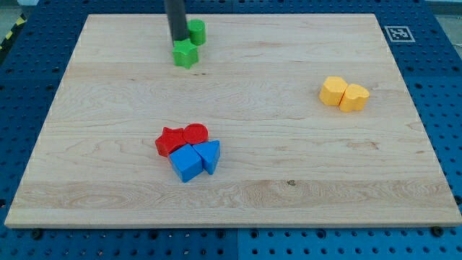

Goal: Place the green star at the center of the board

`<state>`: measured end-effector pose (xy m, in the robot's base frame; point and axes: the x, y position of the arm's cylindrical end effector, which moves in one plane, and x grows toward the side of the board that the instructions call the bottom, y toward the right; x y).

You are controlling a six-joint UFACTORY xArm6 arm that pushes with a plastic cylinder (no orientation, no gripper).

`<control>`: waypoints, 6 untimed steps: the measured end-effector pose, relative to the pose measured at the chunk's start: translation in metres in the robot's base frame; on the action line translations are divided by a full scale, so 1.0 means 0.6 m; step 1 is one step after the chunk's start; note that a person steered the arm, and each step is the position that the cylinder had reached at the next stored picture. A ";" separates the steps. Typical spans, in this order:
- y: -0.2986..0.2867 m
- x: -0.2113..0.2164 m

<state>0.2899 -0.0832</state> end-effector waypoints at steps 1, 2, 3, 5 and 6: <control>0.019 0.043; -0.039 0.051; -0.072 0.071; 0.046 0.090; 0.053 0.113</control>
